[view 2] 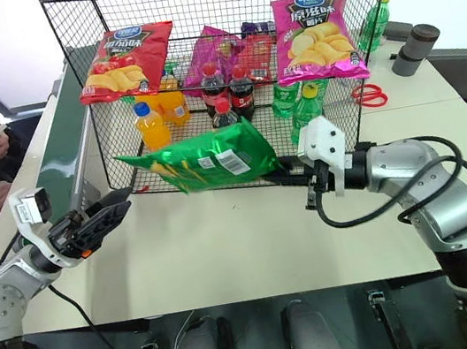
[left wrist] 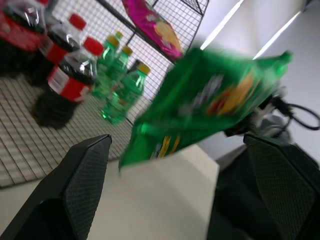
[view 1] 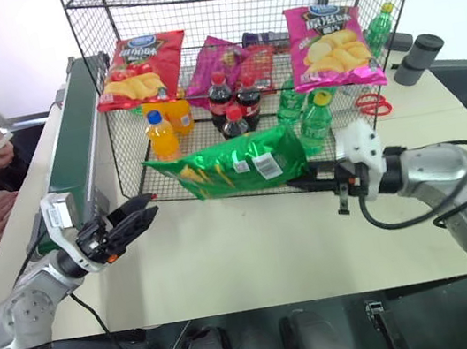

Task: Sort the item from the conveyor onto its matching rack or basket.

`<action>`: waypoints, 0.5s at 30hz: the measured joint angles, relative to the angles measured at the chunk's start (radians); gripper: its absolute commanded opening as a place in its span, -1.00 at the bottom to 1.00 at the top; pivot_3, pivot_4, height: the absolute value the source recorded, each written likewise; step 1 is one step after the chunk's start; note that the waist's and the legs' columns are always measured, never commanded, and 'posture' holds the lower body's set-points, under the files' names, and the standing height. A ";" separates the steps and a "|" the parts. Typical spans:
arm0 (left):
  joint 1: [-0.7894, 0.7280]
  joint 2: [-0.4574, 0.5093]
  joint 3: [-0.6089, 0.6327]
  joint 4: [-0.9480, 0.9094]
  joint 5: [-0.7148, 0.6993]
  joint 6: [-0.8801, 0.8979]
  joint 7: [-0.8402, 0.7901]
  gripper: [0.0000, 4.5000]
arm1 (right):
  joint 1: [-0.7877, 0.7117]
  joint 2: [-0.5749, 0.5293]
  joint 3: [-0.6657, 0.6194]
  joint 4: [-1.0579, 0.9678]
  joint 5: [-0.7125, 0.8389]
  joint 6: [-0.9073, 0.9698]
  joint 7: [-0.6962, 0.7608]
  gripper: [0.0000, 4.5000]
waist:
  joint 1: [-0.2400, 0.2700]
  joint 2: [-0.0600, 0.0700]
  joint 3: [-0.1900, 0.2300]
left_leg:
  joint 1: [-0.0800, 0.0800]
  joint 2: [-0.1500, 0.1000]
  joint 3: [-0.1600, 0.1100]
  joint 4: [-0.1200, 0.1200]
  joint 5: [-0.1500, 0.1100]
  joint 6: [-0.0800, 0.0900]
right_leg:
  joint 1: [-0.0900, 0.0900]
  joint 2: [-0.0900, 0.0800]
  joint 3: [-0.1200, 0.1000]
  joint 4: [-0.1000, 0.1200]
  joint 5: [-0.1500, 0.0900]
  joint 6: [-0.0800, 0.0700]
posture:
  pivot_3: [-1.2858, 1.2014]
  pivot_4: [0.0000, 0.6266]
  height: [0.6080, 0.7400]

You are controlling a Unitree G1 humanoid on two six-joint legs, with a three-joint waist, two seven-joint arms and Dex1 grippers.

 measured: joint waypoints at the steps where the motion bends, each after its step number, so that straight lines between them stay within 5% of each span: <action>1: 0.011 -0.010 0.005 -0.028 0.007 -0.023 0.016 1.00 | 0.000 0.010 -0.014 -0.030 -0.010 -0.019 -0.027 -0.98 | 0.000 0.000 0.000 | 0.000 0.000 0.000 0.000 0.000 0.000 | 0.000 0.000 0.000 0.000 0.000 0.000 | 0.03 -0.52 1.00; 15: -0.006 -0.186 -0.061 -0.105 0.242 -0.320 0.204 1.00 | -0.230 -0.025 0.023 0.099 -0.433 -0.359 -0.197 -0.98 | 0.001 0.000 0.000 | 0.000 -0.002 0.003 0.001 -0.001 0.002 | 0.001 -0.001 0.001 -0.001 0.000 0.000 | 0.03 -0.52 1.00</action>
